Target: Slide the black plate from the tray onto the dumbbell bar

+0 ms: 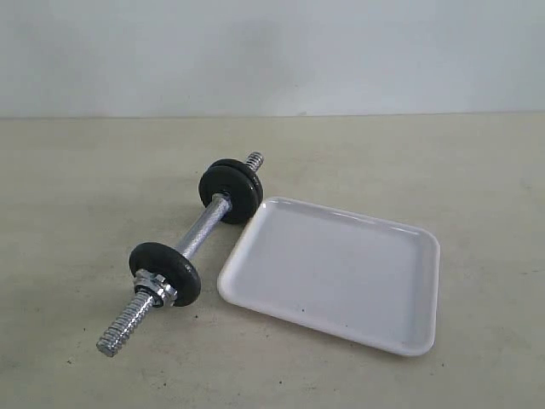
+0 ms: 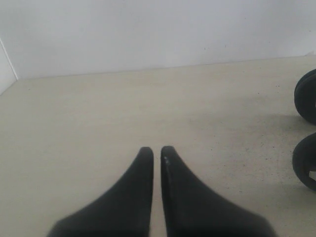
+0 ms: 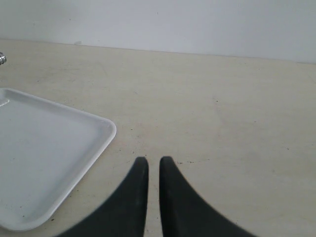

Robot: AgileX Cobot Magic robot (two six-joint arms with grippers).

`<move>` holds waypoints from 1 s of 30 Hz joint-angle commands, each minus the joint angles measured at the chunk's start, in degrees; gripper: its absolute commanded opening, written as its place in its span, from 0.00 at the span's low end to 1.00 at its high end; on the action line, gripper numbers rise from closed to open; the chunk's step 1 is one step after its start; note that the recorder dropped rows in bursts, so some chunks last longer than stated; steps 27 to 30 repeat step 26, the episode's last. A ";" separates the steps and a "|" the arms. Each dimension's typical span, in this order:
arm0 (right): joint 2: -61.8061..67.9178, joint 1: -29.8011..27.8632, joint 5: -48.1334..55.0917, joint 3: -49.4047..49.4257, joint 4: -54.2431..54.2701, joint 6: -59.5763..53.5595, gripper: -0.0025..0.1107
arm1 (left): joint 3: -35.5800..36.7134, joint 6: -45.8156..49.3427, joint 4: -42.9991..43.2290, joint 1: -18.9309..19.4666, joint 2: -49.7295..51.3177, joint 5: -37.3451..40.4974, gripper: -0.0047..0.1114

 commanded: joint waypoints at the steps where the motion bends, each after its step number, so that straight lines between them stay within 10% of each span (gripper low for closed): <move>1: -0.29 -0.13 -0.26 -0.02 0.22 0.04 0.08 | 0.24 -0.44 -0.39 -1.90 -0.11 0.15 0.08; 30: -0.29 -0.13 -1.14 -0.02 0.22 0.04 0.08 | 0.24 -0.44 -0.39 -2.01 -0.11 0.28 0.08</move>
